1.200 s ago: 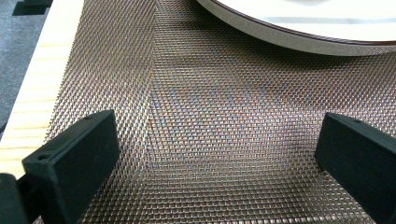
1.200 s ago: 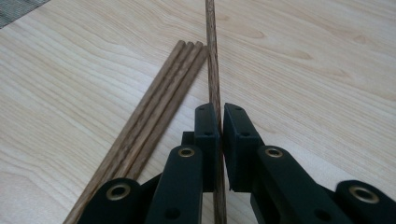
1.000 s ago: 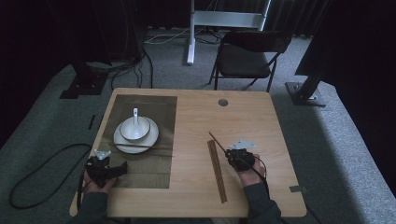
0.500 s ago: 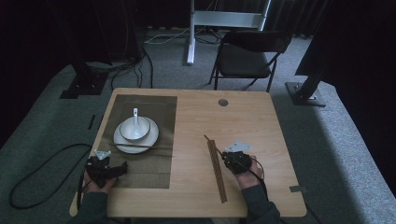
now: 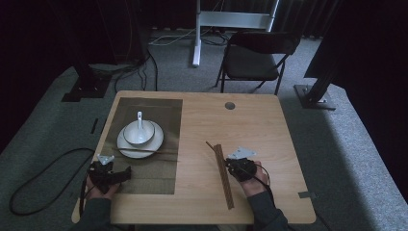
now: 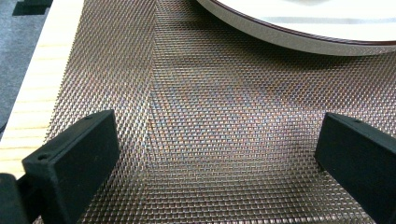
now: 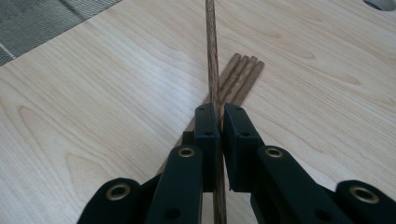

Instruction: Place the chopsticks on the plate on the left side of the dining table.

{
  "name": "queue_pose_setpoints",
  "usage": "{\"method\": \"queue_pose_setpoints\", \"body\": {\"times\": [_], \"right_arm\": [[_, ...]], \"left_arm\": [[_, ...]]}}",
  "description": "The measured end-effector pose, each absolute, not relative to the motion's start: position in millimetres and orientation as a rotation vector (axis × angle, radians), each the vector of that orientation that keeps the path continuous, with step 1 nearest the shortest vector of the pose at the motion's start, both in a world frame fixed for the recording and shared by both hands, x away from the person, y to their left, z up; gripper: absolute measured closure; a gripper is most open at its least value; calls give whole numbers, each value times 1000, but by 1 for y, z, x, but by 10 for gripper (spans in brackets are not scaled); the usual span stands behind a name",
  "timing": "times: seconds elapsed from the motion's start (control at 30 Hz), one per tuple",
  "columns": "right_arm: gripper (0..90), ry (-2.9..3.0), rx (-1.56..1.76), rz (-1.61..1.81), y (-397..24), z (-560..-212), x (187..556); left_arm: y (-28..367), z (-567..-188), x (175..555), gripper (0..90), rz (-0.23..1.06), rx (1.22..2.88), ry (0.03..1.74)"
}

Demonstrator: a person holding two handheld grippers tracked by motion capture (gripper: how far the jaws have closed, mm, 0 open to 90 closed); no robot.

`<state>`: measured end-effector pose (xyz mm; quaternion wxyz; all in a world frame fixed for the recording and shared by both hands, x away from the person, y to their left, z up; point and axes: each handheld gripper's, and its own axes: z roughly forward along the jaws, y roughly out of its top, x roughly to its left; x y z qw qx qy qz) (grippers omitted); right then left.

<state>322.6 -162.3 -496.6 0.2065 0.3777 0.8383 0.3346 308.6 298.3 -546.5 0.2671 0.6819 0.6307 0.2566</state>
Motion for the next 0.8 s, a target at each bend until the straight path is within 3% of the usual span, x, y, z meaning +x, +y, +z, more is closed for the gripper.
{"method": "queue_pose_setpoints", "body": {"times": [0.8], "right_arm": [[848, 2397, 946, 943, -143, -496, 313]], "left_arm": [[298, -546, 309, 1, 691, 1843, 1704]]}}
